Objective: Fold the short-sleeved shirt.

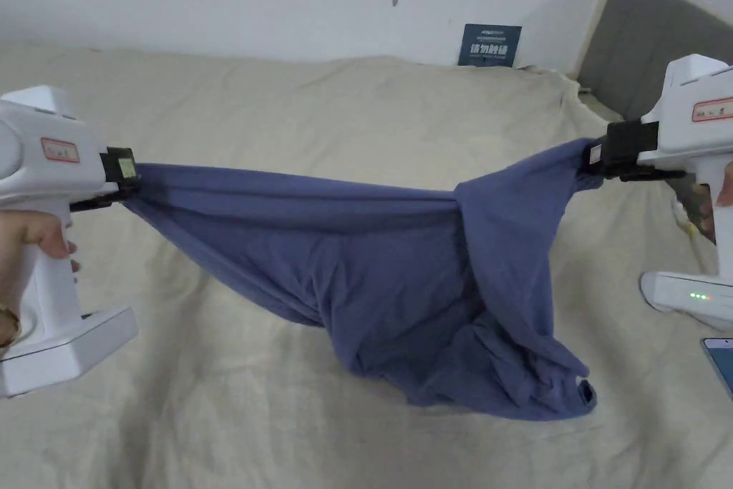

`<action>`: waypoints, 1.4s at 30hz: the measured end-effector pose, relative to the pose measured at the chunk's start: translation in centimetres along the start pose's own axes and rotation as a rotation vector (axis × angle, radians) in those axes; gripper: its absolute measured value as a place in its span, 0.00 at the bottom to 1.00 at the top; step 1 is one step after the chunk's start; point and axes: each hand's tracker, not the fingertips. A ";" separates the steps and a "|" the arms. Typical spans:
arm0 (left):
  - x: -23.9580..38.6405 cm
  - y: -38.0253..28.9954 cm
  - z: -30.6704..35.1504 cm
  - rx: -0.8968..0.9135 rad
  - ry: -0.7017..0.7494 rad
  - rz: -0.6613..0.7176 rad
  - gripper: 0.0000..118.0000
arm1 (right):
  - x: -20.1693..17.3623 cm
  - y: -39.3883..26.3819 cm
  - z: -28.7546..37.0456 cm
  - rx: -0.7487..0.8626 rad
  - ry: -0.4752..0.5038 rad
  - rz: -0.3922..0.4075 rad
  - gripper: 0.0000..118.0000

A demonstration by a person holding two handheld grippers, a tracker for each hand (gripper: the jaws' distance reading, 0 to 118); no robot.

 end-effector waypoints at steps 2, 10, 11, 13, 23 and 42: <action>1.0 1.6 1.8 0.047 -0.024 -0.016 0.01 | -0.2 1.1 2.3 0.062 0.006 0.003 0.04; 4.0 9.2 8.7 0.262 -0.078 -0.059 0.01 | -1.7 6.6 11.6 0.270 0.017 0.044 0.04; 4.1 10.2 9.0 0.286 -0.072 -0.071 0.01 | -2.0 7.3 12.3 0.287 0.009 0.060 0.04; 4.7 11.9 9.9 0.326 -0.066 -0.086 0.01 | -2.6 8.7 13.4 0.330 -0.010 0.077 0.04; 8.5 19.7 10.1 0.422 0.112 -0.134 0.01 | -6.6 16.5 12.6 0.420 -0.108 0.168 0.04; 12.7 33.5 -3.3 0.473 0.333 -0.227 0.01 | -9.8 33.5 2.6 0.564 -0.283 0.216 0.04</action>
